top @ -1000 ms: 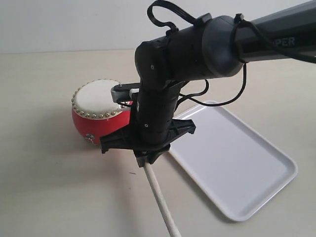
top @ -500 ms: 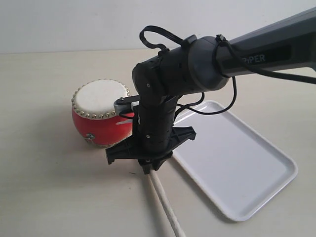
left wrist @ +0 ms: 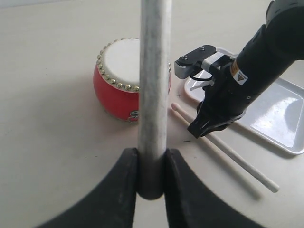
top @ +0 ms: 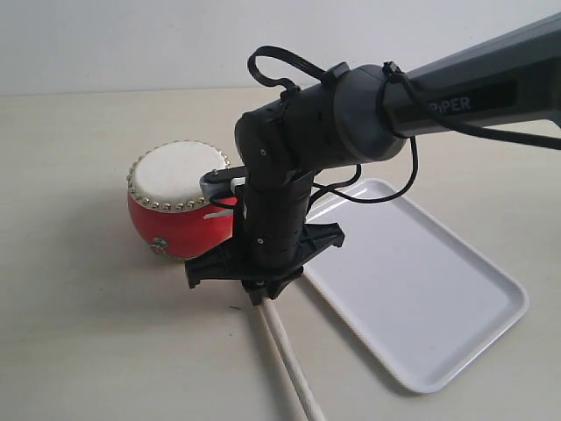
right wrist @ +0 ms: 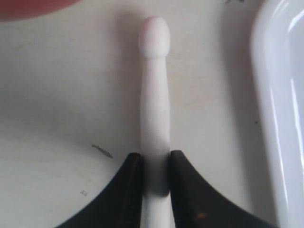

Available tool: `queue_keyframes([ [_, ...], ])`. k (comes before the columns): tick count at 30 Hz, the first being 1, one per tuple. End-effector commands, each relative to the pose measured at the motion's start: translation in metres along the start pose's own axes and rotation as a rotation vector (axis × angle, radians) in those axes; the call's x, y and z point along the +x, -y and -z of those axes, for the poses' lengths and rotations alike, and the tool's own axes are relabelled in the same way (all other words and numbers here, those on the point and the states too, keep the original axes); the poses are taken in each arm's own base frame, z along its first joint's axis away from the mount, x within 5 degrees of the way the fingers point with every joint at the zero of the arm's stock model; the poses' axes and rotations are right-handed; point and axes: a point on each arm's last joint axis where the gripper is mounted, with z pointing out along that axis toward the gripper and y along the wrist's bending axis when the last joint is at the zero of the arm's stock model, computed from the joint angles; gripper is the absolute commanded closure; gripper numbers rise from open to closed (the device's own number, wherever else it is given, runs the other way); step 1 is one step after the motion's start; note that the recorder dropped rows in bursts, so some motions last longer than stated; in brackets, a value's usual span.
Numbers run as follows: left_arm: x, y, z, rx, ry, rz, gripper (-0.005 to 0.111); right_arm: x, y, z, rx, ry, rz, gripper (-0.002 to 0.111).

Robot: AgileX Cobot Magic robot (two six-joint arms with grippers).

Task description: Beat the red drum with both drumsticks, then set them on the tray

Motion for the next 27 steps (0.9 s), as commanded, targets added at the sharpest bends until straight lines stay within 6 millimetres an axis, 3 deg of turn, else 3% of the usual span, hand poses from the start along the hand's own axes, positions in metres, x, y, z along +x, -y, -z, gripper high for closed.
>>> queue_keyframes([
  [1, -0.003, 0.001, 0.003, 0.013, 0.023, 0.0, 0.107, 0.0, 0.001, -0.005, 0.009, -0.005, -0.015, 0.09],
  [10, -0.003, 0.001, 0.003, 0.013, 0.023, 0.0, 0.107, 0.0, 0.002, -0.006, 0.013, -0.009, -0.017, 0.09],
  [15, -0.003, 0.001, 0.003, 0.014, 0.025, 0.0, 0.107, 0.0, 0.002, -0.006, 0.013, -0.01, -0.02, 0.074],
  [17, -0.003, 0.001, 0.003, 0.014, 0.025, 0.0, 0.107, 0.0, 0.002, -0.005, 0.014, -0.013, -0.02, 0.073],
  [19, -0.003, 0.001, 0.003, 0.013, 0.023, 0.0, 0.107, 0.002, 0.002, 0.005, 0.018, -0.019, -0.015, 0.073],
  [24, -0.003, 0.001, 0.003, 0.013, 0.023, 0.0, 0.107, 0.017, 0.007, 0.054, 0.044, -0.035, 0.05, 0.073],
  [27, -0.003, 0.001, 0.003, 0.014, 0.025, 0.0, 0.107, 0.048, -0.003, 0.069, 0.062, -0.025, 0.13, 0.073],
])
